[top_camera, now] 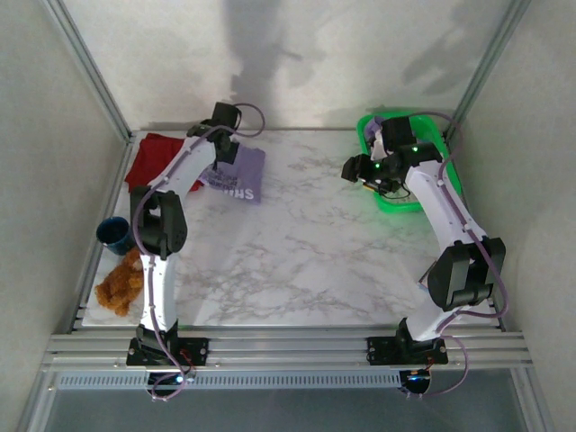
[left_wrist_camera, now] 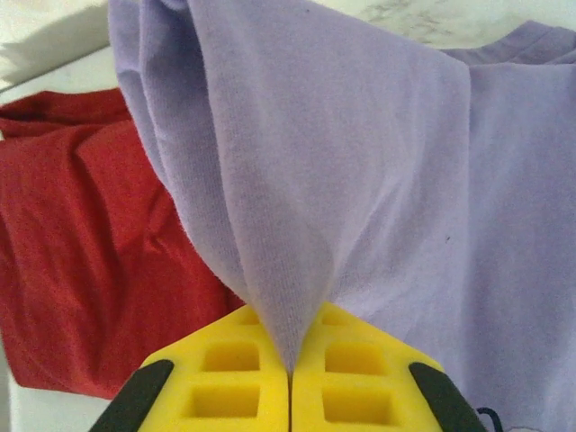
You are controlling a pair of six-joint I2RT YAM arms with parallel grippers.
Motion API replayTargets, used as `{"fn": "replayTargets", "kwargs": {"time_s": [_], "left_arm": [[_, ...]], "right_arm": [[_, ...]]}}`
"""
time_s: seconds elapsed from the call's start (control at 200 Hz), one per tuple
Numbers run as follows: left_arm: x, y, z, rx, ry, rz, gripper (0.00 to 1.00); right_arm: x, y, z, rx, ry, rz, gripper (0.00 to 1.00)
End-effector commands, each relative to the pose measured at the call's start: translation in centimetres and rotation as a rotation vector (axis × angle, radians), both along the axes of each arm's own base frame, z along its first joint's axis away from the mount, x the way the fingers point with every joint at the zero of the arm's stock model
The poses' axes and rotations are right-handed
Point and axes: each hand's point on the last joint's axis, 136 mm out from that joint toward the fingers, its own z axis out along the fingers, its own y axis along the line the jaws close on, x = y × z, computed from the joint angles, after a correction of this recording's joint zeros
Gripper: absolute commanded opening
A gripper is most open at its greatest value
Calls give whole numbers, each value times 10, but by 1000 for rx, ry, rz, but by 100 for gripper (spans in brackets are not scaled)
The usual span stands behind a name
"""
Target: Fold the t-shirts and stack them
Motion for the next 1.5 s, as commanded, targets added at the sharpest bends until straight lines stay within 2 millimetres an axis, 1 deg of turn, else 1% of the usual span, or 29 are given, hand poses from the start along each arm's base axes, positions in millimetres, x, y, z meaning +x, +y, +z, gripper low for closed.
{"fn": "replayTargets", "kwargs": {"time_s": [0.0,0.09,0.16,0.255,0.391,0.581,0.711,0.796,0.846,0.966,1.111,1.347,1.427,1.492], "left_arm": [[14,27,10,41,-15,3,0],[16,37,16,11,-20,14,0],[17,36,23,-16,-33,-5,0],[18,38,28,6,-41,-15,0],[16,53,32,34,-30,5,0],[13,77,53,41,-60,28,0],[20,95,66,48,-100,30,0],[23,103,72,13,-120,37,0],[23,108,73,12,-120,42,0],[24,115,78,3,-136,50,0],[25,128,90,12,-165,75,0],[28,129,116,-4,-231,67,0],[28,137,116,-3,-232,83,0],[28,143,110,-15,-221,96,0]], "right_arm": [[-6,0,13,14,-9,16,63],[-5,1,12,19,5,22,63],[-4,1,13,14,7,22,63],[-2,1,18,16,-5,18,63],[-1,2,19,29,-8,10,63],[-3,3,15,30,6,11,63],[-3,3,16,28,8,15,63],[-4,2,19,22,5,18,63],[-4,1,21,17,3,17,63],[-4,0,23,13,1,14,63],[-3,1,19,12,12,14,63],[-1,1,19,13,14,7,63],[-1,1,20,11,13,5,63],[-1,0,20,8,12,5,63]]}}
